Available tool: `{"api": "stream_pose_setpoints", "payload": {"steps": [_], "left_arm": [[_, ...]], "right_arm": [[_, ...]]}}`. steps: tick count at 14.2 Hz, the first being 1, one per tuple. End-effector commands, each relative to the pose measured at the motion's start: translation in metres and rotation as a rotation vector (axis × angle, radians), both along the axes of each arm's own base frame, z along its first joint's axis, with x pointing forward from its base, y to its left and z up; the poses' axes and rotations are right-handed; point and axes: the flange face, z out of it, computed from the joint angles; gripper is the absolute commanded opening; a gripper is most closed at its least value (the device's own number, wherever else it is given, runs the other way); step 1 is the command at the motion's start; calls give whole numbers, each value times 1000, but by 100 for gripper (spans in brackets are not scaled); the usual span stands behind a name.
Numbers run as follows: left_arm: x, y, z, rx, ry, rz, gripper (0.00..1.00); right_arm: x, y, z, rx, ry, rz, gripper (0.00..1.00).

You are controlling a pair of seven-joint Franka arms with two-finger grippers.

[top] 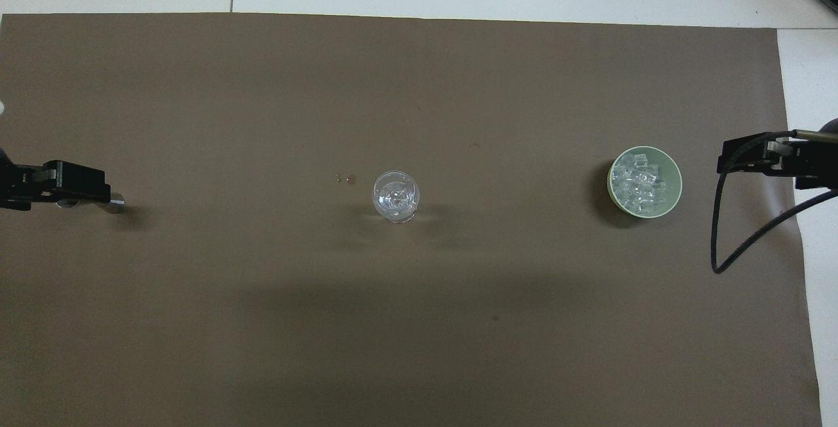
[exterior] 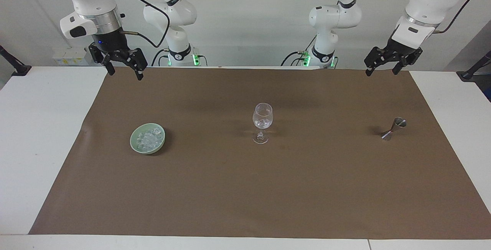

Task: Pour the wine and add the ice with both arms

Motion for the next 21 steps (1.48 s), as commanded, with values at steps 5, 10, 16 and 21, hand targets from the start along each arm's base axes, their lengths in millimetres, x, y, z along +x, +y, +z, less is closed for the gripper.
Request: {"api": "stream_pose_setpoints", "payload": {"steps": [5, 10, 16, 21], "left_arm": [[-5, 2, 4, -7, 8, 3, 100], [-5, 2, 4, -7, 8, 3, 100], [-5, 2, 4, -7, 8, 3, 100], [-5, 1, 4, -6, 8, 1, 100]], "right_arm": [[-5, -8, 0, 30, 72, 3, 100], [-4, -3, 6, 42, 79, 10, 100], [-4, 1, 0, 44, 69, 26, 100], [-5, 2, -4, 44, 70, 15, 100]]}}
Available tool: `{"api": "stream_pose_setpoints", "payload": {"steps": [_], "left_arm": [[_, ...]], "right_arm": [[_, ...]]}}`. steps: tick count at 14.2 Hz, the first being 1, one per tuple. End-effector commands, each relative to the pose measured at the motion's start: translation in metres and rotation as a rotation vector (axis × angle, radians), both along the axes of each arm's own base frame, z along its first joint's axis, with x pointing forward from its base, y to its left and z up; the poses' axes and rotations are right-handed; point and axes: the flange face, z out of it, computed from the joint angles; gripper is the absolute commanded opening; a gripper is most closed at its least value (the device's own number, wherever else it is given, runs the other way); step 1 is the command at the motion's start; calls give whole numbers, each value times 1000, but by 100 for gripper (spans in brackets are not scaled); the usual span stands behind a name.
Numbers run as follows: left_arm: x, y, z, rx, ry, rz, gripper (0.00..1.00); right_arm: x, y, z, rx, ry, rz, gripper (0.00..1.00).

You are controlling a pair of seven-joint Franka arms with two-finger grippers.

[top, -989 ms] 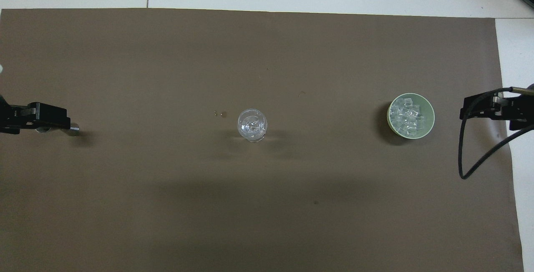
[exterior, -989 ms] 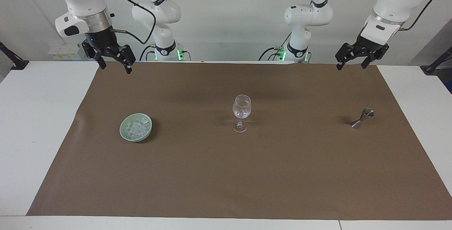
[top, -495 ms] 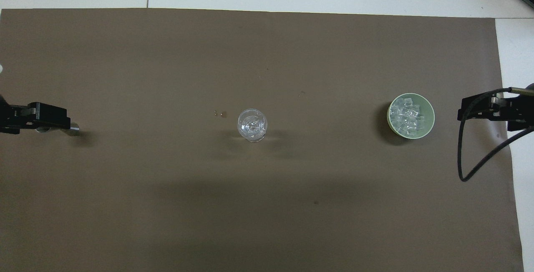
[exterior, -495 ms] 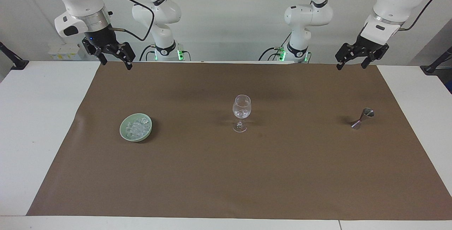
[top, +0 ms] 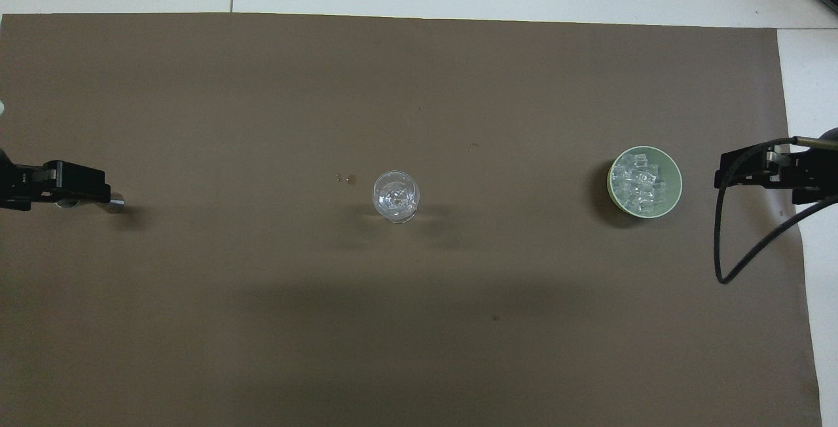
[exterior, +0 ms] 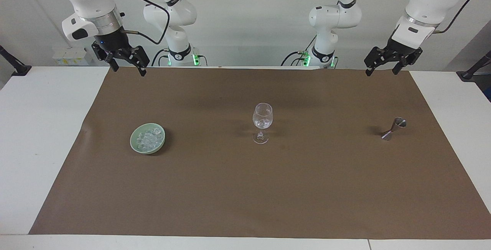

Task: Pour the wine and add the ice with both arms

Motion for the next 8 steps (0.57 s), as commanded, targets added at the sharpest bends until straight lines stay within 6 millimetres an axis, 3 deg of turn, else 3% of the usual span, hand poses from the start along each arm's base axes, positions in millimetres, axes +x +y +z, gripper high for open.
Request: {"api": "stream_pose_setpoints", "payload": {"steps": [1, 8], "left_arm": [[-5, 2, 4, -7, 8, 3, 100], [-5, 2, 4, -7, 8, 3, 100]], "right_arm": [[0, -1, -3, 19, -1, 14, 100], [1, -3, -1, 7, -10, 49, 100]]}}
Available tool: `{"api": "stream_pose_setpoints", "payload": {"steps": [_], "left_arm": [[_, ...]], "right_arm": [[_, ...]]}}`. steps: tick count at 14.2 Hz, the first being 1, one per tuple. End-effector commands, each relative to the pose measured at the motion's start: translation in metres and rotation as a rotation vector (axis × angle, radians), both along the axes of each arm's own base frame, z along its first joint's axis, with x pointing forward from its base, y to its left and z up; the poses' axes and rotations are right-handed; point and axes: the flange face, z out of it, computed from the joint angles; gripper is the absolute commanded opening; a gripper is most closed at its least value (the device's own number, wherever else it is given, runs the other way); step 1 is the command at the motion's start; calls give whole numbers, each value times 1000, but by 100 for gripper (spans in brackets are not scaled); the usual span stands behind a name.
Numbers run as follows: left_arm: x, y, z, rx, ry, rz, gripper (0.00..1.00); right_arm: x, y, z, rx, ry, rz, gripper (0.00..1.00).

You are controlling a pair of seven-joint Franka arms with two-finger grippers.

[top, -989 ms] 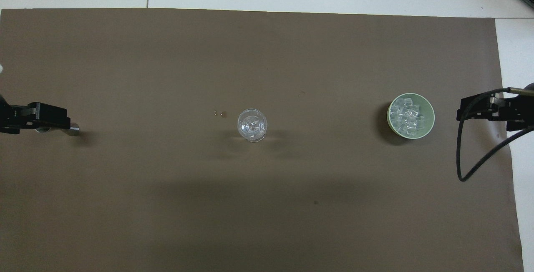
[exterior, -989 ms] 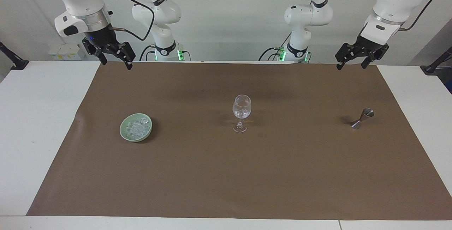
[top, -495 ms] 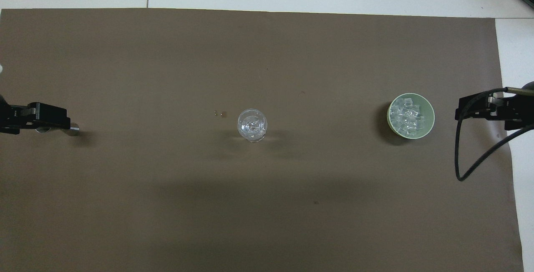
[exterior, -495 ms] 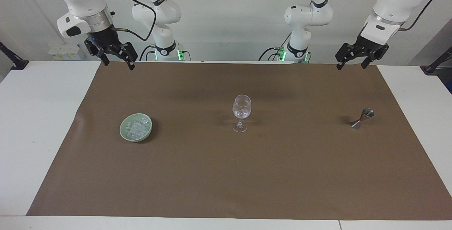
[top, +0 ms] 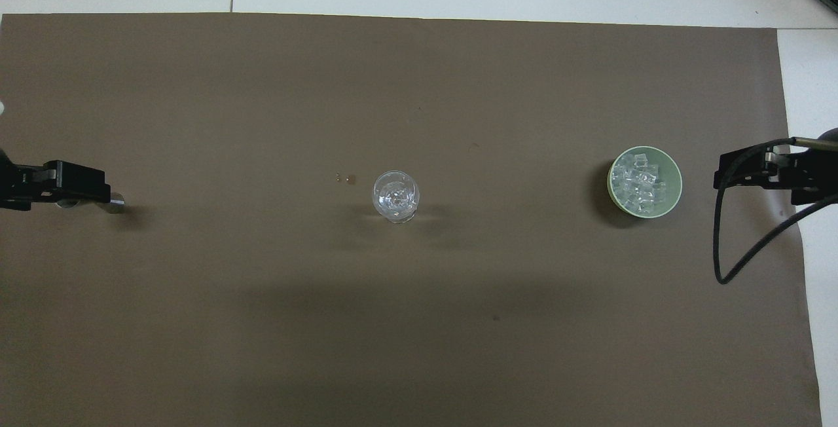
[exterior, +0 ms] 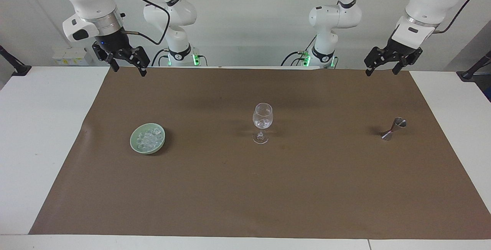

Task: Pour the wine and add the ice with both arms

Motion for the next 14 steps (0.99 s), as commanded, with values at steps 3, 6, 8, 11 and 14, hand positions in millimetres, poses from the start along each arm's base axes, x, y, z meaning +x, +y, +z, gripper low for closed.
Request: {"api": "stream_pose_setpoints", "payload": {"steps": [3, 6, 8, 11, 14], "left_arm": [[-5, 1, 4, -6, 8, 1, 100], [-5, 2, 4, -7, 8, 3, 100], [-5, 2, 4, -7, 8, 3, 100], [-5, 1, 4, -6, 8, 1, 100], [-5, 2, 4, -7, 8, 3, 100]], "right_arm": [[3, -8, 0, 7, -26, 86, 100], [3, -12, 0, 8, -24, 76, 100], [1, -14, -1, 9, -18, 68, 100], [0, -21, -3, 11, -11, 56, 100], [0, -21, -3, 11, -8, 56, 100]]}}
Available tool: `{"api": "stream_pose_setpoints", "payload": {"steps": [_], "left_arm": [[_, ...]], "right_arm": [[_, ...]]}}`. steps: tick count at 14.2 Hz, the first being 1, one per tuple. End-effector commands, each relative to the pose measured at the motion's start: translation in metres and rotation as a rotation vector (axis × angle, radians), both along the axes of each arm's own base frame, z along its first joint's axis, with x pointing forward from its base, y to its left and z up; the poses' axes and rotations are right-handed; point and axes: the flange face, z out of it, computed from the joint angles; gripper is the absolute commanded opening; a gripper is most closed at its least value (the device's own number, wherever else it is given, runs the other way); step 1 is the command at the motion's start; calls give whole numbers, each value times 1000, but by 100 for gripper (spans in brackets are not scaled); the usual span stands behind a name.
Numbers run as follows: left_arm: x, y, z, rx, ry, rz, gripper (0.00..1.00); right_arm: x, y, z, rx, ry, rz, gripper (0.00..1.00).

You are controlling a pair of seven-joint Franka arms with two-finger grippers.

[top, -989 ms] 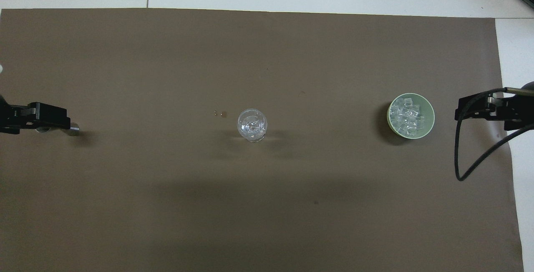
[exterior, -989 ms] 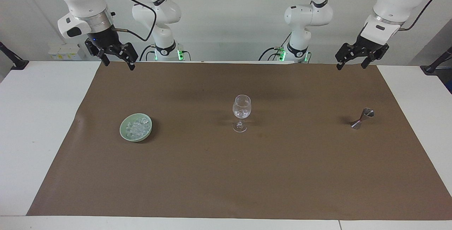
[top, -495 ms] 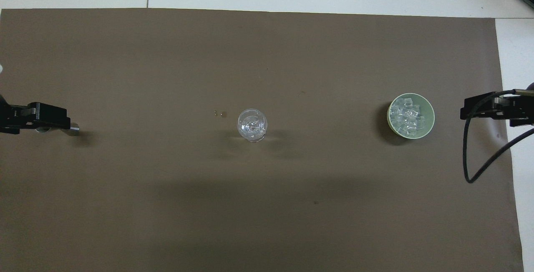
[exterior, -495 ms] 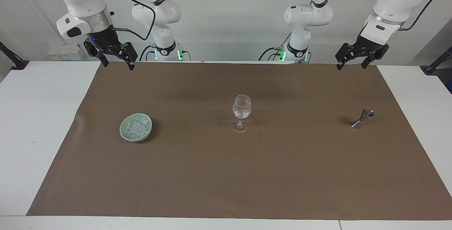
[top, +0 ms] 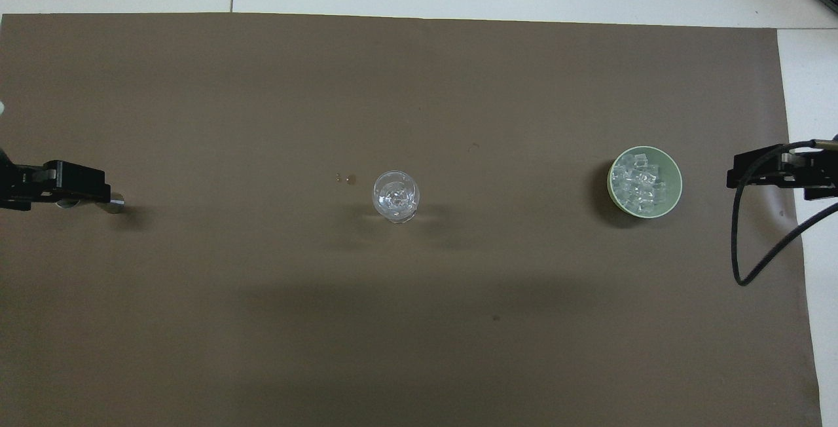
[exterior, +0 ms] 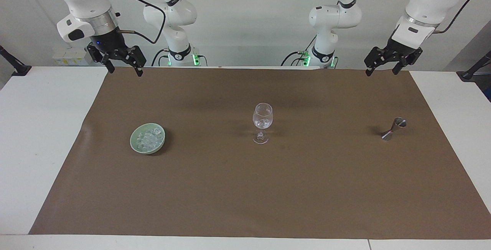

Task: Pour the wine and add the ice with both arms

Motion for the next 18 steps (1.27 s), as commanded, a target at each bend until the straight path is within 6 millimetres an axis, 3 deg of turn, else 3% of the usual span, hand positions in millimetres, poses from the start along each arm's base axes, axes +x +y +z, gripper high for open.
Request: {"api": "stream_pose_setpoints", "payload": {"steps": [1, 18], "left_arm": [[-5, 2, 4, -7, 8, 3, 100], [-5, 2, 4, -7, 8, 3, 100]], "right_arm": [[-2, -4, -2, 7, 2, 12, 100], [-1, -2, -2, 17, -2, 17, 100]]}}
